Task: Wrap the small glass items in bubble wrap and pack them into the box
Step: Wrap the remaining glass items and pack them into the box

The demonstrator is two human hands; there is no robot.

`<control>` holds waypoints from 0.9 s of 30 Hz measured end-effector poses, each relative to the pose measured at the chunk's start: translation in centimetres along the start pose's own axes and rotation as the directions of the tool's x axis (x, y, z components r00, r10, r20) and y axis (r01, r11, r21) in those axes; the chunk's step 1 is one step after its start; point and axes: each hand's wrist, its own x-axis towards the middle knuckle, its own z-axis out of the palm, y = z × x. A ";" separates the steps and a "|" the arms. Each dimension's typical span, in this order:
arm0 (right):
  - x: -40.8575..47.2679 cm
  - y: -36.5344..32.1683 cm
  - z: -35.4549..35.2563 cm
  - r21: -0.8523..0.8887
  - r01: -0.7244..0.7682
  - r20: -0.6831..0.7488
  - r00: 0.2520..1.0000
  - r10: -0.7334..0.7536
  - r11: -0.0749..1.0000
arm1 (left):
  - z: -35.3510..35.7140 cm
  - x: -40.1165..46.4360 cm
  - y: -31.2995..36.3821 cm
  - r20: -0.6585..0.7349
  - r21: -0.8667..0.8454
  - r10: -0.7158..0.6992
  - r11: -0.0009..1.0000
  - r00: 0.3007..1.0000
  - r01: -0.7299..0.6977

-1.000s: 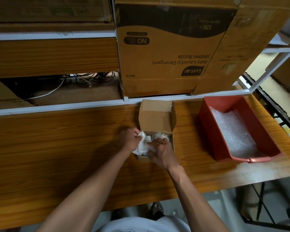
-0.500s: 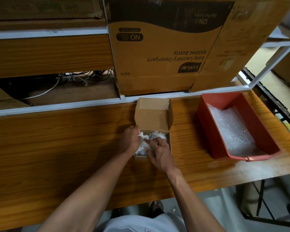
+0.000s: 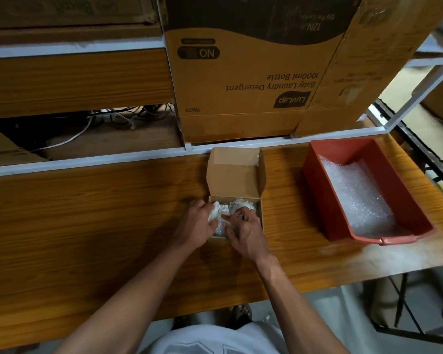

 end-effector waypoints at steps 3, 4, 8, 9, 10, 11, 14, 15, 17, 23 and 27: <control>0.1 0.1 0.1 -0.003 -0.012 -0.009 1.000 0.012 1.000 | 0.5 -0.8 0.3 0.016 0.045 0.025 0.999 1.000 -0.026; 0.1 0.1 0.1 0.003 -0.013 -0.009 1.000 0.013 1.000 | 0.5 -1.0 0.6 0.032 0.077 0.028 0.997 0.999 -0.030; 0.1 0.1 0.1 0.018 -0.006 -0.004 1.000 0.006 1.000 | 0.3 -1.5 1.0 0.036 0.179 0.027 0.983 0.999 -0.033; 0.1 0.1 0.2 0.015 -0.008 -0.004 1.000 0.008 1.000 | 0.3 -1.8 0.8 0.020 0.171 0.031 0.985 0.999 -0.034; 0.1 0.2 0.3 0.013 -0.009 -0.007 1.000 0.009 1.000 | 0.2 -2.2 0.5 -0.011 0.156 0.042 0.987 0.999 -0.040; 0.1 0.2 0.4 0.015 -0.009 -0.012 1.000 0.009 1.000 | 0.2 -2.7 0.2 -0.053 0.143 0.064 0.988 0.997 -0.056; 0.1 0.3 0.6 0.024 -0.003 -0.021 1.000 0.004 1.000 | 0.6 -4.4 -0.5 -0.119 0.147 0.144 0.981 0.982 -0.126; 0.1 0.4 0.6 0.024 0.000 -0.023 1.000 0.000 1.000 | 0.8 -4.8 -0.7 -0.107 0.157 0.157 0.978 0.982 -0.139; 0.2 0.4 0.6 0.024 0.002 -0.018 1.000 -0.002 1.000 | 1.1 -5.1 -1.1 -0.070 0.168 0.136 0.978 0.988 -0.122; 0.2 0.4 0.5 0.028 -0.002 -0.011 1.000 0.003 1.000 | 0.4 -4.5 -0.4 -0.044 0.246 0.146 0.960 0.988 -0.131; 0.1 0.3 0.3 0.018 -0.005 -0.010 1.000 0.006 1.000 | 0.9 -5.8 -0.3 -0.111 0.239 0.235 0.949 0.966 -0.204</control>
